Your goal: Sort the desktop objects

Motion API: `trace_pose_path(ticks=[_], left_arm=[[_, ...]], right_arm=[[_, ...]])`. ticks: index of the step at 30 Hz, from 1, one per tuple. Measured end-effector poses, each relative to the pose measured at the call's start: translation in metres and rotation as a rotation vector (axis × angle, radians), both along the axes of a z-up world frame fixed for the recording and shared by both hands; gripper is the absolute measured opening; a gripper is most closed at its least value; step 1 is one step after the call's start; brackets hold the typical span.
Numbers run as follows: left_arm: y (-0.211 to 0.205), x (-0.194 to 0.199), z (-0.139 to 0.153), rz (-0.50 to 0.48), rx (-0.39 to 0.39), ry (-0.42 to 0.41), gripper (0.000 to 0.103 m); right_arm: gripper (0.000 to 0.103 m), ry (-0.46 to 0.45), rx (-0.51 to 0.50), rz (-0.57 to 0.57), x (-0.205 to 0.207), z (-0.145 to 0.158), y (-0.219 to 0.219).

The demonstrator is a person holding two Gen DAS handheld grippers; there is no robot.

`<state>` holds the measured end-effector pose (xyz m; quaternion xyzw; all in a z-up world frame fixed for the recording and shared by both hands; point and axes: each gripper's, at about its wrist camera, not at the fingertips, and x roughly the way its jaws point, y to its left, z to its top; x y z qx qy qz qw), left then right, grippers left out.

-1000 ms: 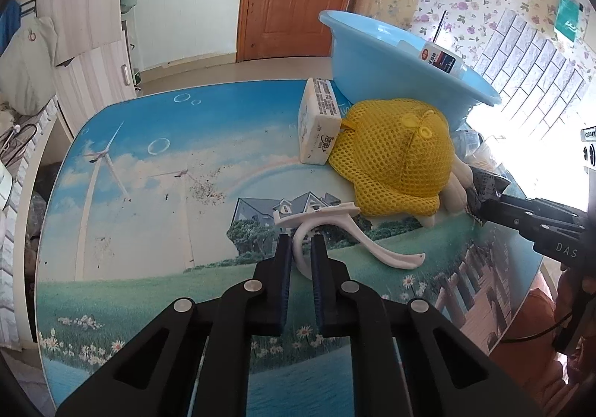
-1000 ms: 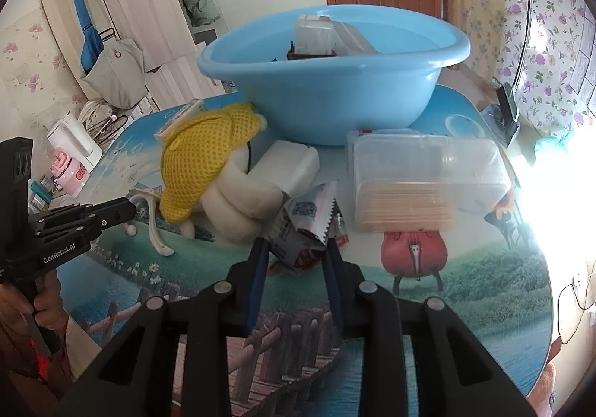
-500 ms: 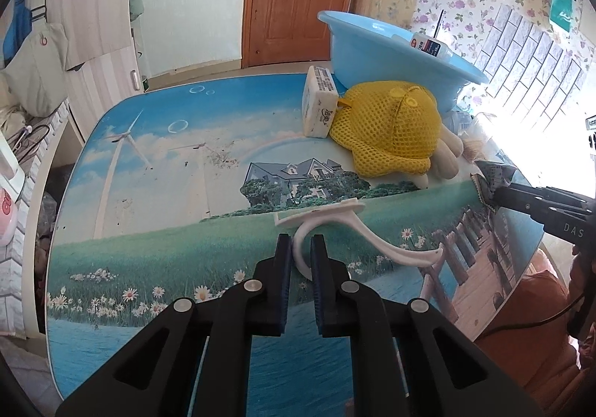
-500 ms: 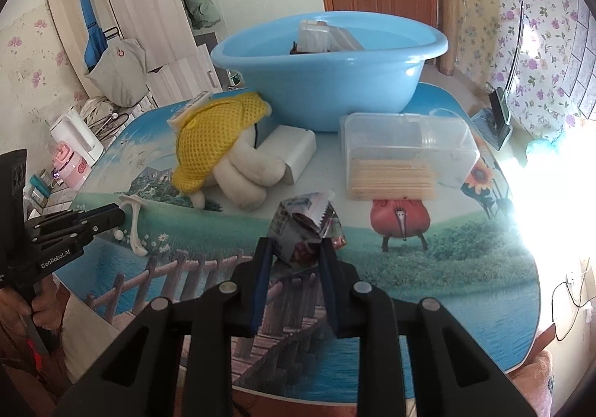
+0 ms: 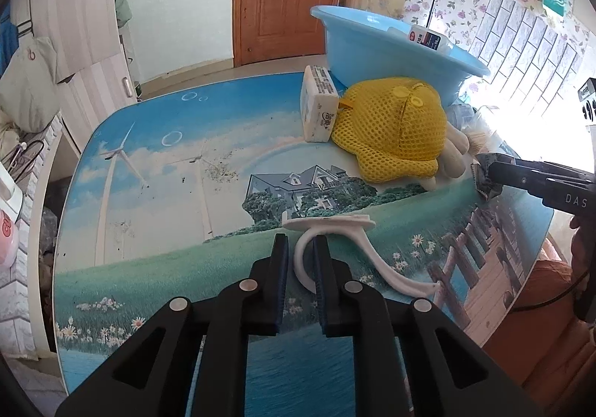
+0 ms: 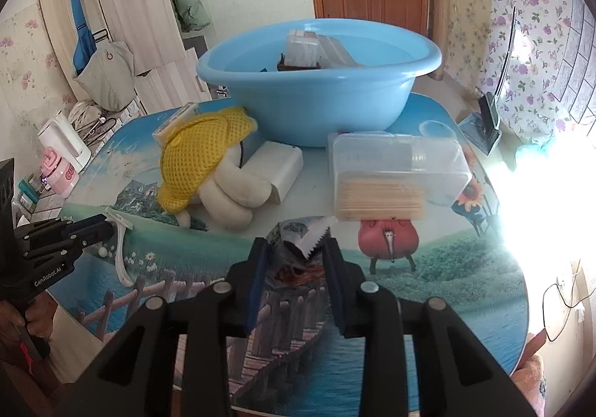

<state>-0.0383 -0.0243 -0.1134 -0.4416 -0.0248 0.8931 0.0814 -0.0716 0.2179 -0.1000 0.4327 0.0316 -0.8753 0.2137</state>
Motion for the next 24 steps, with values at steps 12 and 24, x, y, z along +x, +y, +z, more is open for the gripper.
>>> trace_pose_path(ticks=[12, 24], left_arm=[[0.014, 0.005, -0.002, 0.049, 0.003, 0.056, 0.052], [0.003, 0.017, 0.009, 0.079, 0.070, 0.072, 0.073]], right_arm=[[0.056, -0.013, 0.034, 0.018, -0.005, -0.017, -0.013], [0.037, 0.004, -0.062, 0.016, 0.006, -0.007, 0.010]])
